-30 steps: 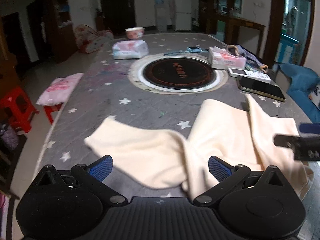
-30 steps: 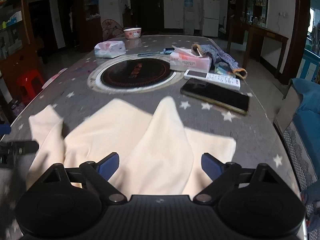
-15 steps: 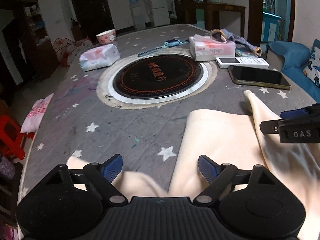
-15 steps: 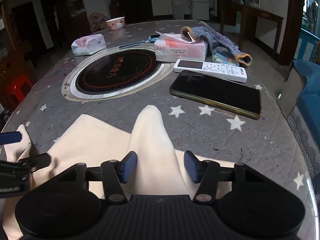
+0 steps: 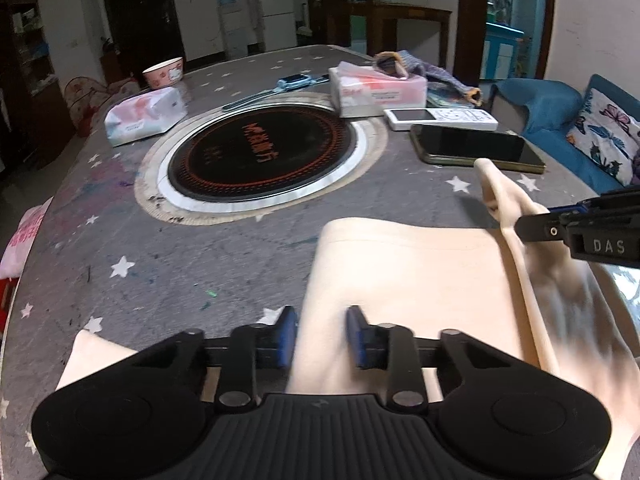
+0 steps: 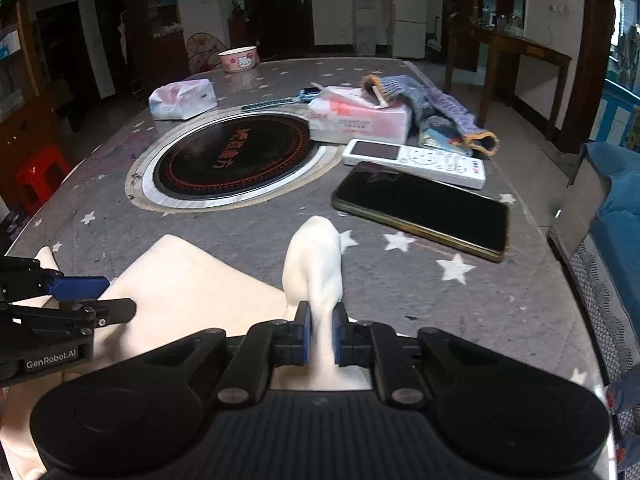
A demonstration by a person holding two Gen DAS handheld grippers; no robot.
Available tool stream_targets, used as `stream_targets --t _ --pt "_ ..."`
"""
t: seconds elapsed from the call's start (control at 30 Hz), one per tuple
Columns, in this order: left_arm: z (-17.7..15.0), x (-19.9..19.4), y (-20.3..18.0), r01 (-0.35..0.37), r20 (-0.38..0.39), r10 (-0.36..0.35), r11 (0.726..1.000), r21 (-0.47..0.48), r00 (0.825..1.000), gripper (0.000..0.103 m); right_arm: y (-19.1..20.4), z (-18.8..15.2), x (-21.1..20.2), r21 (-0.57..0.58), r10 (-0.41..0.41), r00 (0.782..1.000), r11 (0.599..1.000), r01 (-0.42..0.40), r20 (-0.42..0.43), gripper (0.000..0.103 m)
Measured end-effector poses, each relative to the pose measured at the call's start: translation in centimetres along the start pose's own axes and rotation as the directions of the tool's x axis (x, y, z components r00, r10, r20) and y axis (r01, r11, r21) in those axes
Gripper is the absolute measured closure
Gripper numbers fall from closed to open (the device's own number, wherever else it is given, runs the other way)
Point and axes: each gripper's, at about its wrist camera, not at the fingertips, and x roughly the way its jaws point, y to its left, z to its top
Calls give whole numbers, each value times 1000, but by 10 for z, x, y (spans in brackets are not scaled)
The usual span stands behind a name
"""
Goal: Fold clothes
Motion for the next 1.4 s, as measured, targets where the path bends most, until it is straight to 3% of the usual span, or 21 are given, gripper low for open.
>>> stream_targets --t 0.33,0.43,0.6,0.7,0.8,0.83,0.87,0.93,0.97,1.07,1.27,1.4 --pt "-5 -6 -4 -92 35 91 996 22 995 95 -37 -12 -36 29 -93 995 995 91 48 94" --pt "-6 -8 11 -156 36 156 988 -18 987 100 -58 -20 -51 61 -144 987 988 140 66 94" --pt "-14 -9 62 -283 -10 284 951 -129 959 101 -99 -34 -71 139 -255 965 960 245 61 94" --pt "-24 -18 88 -240 -18 240 954 -180 970 100 -119 -41 -75 178 -341 939 927 330 37 94" --pt "-30 -32 96 -180 -15 180 964 -195 984 94 -130 -47 -81 197 -398 917 901 387 20 94" --pt "-31 -36 96 -167 -13 168 966 -196 986 83 -128 -48 -83 186 -397 917 904 386 28 92" --pt "-31 -39 96 -174 -13 175 965 -195 985 61 -127 -48 -85 176 -396 918 906 384 35 88" --pt "-33 -41 96 -243 -19 244 952 -187 970 33 -118 -48 -89 158 -366 929 921 355 46 83" --pt "-35 -41 95 -283 -24 284 941 -185 959 32 -114 -48 -91 148 -351 935 929 340 52 80" --pt "-43 -40 107 -260 -68 251 937 -235 966 32 -102 -48 -96 120 -305 950 948 296 67 67" --pt "-40 -54 119 -168 -72 151 900 -401 986 32 -78 -47 -107 59 -209 974 977 204 92 56" --pt "-23 -43 105 -185 -111 153 894 -409 982 32 -52 -48 -97 -3 -135 988 991 136 70 55"
